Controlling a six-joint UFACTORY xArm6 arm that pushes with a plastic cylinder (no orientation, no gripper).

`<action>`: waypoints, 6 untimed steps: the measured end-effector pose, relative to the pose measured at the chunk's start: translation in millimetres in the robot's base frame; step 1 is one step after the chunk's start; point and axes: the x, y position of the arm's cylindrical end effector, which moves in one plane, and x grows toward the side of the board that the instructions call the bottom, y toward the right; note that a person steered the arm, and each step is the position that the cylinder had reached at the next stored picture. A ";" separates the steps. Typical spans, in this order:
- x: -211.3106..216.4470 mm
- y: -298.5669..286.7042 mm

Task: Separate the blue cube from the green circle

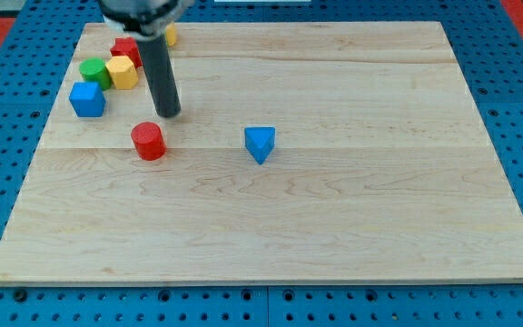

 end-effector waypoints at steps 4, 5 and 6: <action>-19.1 -123.5; 6.2 -113.8; 31.0 -102.4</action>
